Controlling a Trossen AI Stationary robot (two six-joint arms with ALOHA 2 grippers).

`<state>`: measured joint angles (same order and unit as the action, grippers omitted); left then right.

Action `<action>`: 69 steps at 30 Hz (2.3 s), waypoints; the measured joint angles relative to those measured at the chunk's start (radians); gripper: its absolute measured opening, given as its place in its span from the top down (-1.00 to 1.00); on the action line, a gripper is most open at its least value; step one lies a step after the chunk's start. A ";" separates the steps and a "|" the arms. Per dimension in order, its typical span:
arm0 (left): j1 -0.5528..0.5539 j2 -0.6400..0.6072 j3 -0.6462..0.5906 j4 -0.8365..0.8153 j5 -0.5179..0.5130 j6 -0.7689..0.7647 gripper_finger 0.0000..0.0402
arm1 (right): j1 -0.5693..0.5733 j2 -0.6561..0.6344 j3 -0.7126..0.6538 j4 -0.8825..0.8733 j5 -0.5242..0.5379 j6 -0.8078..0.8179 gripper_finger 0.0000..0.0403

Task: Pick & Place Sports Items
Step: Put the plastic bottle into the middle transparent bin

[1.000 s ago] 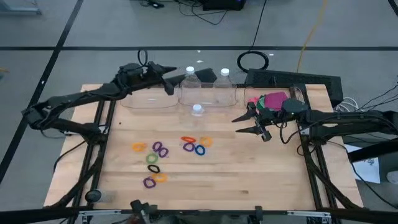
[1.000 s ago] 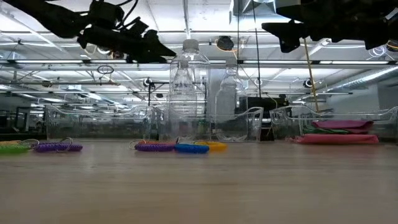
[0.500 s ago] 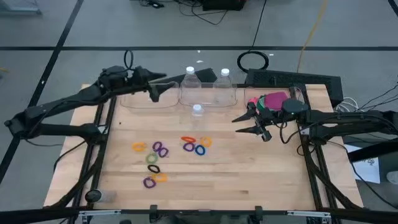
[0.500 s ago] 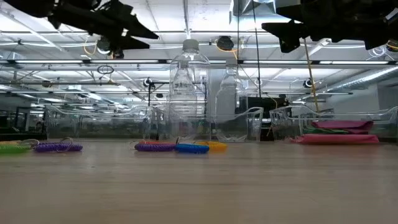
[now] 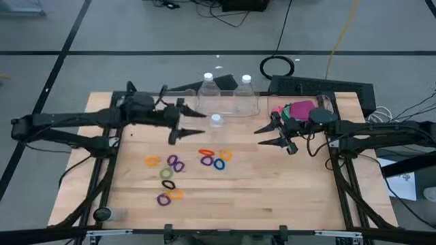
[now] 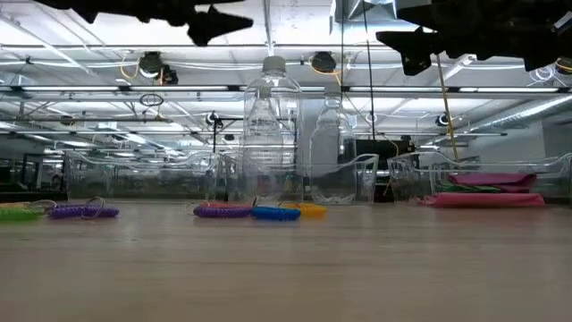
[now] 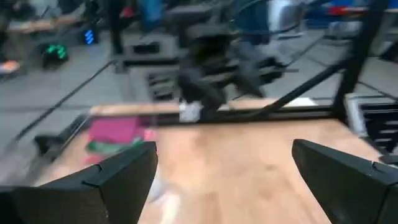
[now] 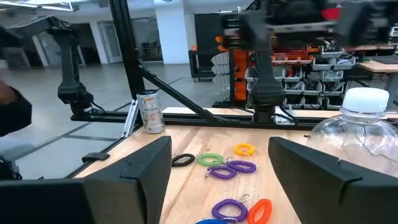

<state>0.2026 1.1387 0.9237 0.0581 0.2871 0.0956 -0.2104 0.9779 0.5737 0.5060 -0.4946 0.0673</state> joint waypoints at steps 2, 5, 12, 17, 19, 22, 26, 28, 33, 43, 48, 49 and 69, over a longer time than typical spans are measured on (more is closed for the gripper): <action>-0.031 0.020 0.000 0.022 0.003 0.018 -0.52 | 0.000 0.000 0.000 0.000 0.000 0.000 0.03; -0.044 0.052 0.000 0.023 0.018 0.024 -0.52 | 0.000 0.000 0.000 0.000 0.000 0.000 0.03; 0.039 0.081 0.000 0.022 0.134 0.024 -0.52 | 0.000 0.000 0.000 -0.001 0.000 0.000 0.03; 0.113 0.055 -0.058 0.103 0.293 -0.008 -0.52 | 0.000 0.000 0.000 -0.001 0.000 0.000 0.03; 0.134 0.033 -0.116 0.183 0.277 -0.034 -0.52 | 0.000 0.000 0.000 -0.002 0.000 -0.004 0.03; 0.167 0.005 -0.233 0.373 0.269 -0.120 -0.52 | 0.000 0.000 0.000 -0.002 0.000 -0.019 0.03; 0.195 -0.015 -0.372 0.727 0.248 -0.274 -0.52 | 0.000 0.000 0.000 -0.002 0.000 -0.027 0.03; 0.198 -0.014 -0.412 0.819 0.219 -0.292 -0.52 | 0.000 0.000 0.000 -0.002 0.000 -0.027 0.03; 0.167 -0.007 -0.428 0.791 0.095 -0.198 -0.52 | 0.001 0.000 0.000 -0.002 0.028 -0.027 0.03; 0.146 0.116 -0.427 0.834 0.035 -0.153 -0.52 | 0.001 0.000 0.000 -0.002 0.053 -0.027 0.03; 0.149 0.171 -0.400 0.836 -0.001 -0.161 -0.52 | 0.001 0.000 0.000 -0.001 0.053 -0.027 0.03; 0.149 0.181 -0.388 0.836 -0.001 -0.164 -0.52 | 0.001 0.000 0.000 -0.001 0.053 -0.027 0.03; 0.130 0.396 -0.198 0.818 0.080 -0.176 -0.52 | 0.001 0.000 0.000 -0.002 0.052 -0.027 0.03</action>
<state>0.3321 1.5342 0.7258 0.8765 0.3672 -0.0803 -0.2096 0.9779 0.5735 0.5041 -0.4423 0.0402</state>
